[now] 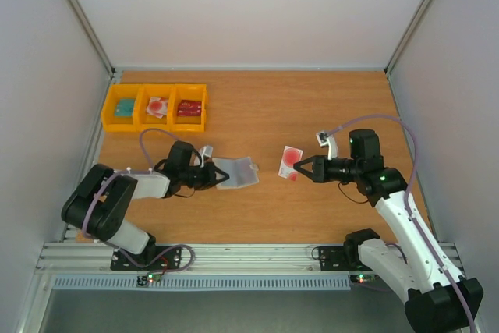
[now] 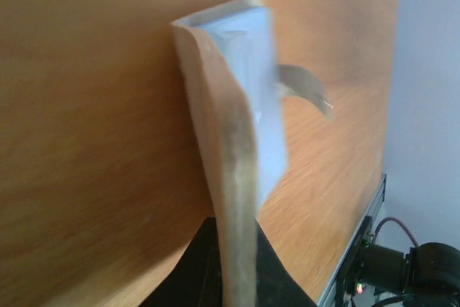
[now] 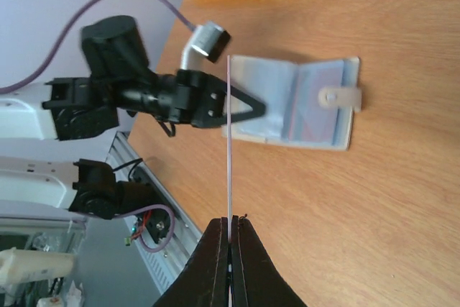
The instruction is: Take the credit cards out of the card holder
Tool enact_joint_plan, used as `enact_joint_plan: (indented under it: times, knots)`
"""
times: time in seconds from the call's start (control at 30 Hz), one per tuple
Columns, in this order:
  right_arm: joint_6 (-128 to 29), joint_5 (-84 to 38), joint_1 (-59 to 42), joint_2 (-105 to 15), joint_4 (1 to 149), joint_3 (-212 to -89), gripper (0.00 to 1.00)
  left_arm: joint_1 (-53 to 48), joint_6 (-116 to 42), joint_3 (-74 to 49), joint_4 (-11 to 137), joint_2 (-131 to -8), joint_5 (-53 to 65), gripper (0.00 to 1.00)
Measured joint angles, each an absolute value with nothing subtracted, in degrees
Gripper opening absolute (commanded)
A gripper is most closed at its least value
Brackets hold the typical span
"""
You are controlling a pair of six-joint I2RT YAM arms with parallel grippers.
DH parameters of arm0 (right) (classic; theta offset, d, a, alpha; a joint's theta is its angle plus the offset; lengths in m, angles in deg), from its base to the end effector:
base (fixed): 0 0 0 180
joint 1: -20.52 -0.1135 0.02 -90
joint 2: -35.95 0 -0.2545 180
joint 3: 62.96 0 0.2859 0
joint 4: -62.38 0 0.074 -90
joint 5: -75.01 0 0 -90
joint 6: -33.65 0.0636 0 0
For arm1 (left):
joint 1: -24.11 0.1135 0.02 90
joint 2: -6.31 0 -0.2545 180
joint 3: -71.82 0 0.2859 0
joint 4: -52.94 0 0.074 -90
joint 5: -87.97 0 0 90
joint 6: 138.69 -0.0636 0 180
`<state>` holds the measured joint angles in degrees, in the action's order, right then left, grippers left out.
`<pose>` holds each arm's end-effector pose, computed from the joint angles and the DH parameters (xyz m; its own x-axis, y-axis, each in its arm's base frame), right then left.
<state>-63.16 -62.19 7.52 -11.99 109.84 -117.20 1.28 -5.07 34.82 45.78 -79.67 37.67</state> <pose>0.2057 0.0954 0.2567 -0.5548 -0.2108 -0.8048 -0.7623 0.5164 0.3902 0.2436 -0.1466 0.0697 -0.9535 -0.1745 -0.2457 0.1098 0.5581 -0.8225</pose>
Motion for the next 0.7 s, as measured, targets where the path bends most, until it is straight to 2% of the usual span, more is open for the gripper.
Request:
enact_joint_plan:
  times: [0.03, 0.07, 0.13, 0.2, 0.27, 0.33, 0.5, 0.63, 0.7]
  knots:
    - [-63.2, -62.6, 7.3, -12.0, 109.7, -117.4, 0.01, 1.5, -5.0, 34.8, 47.4, -80.8, 37.9, 0.04]
    - [-63.2, -63.1, 7.3, -12.0, 109.7, -117.5, 0.01, 1.7, -5.0, 34.7, 48.9, -81.6, 38.0, 0.14]
    - [-63.3, -63.9, 7.1, -12.1, 109.7, -117.6, 0.01, 3.8, -4.5, 34.8, 52.7, -83.3, 37.7, 0.44]
    - [-63.5, -64.6, 6.9, -12.5, 109.6, -117.8, 0.01, 6.2, -4.5, 34.4, 53.9, -83.2, 39.2, 0.67]
    - [-63.6, -65.3, 6.7, -12.9, 109.5, -118.0, 0.01, 7.3, -4.2, 33.4, 54.6, -81.9, 39.7, 0.81]
    - [-63.8, -65.9, 6.2, -13.7, 109.2, -118.2, 0.01, 7.5, -4.2, 32.5, 56.2, -80.3, 38.9, 0.86]
    - [-64.6, -66.2, 3.7, -17.4, 108.7, -121.1, 0.01, 9.0, -4.5, 31.6, 66.1, -74.1, 30.5, 0.90]
    - [-66.1, -66.2, 0.9, -21.1, 108.2, -125.0, 0.01, 14.7, -4.6, 31.6, 78.2, -66.2, 20.3, 0.90]
    - [-67.3, -66.0, -0.5, -23.1, 108.2, -127.2, 0.01, 17.3, -5.7, 31.5, 82.2, -62.8, 17.8, 0.86]
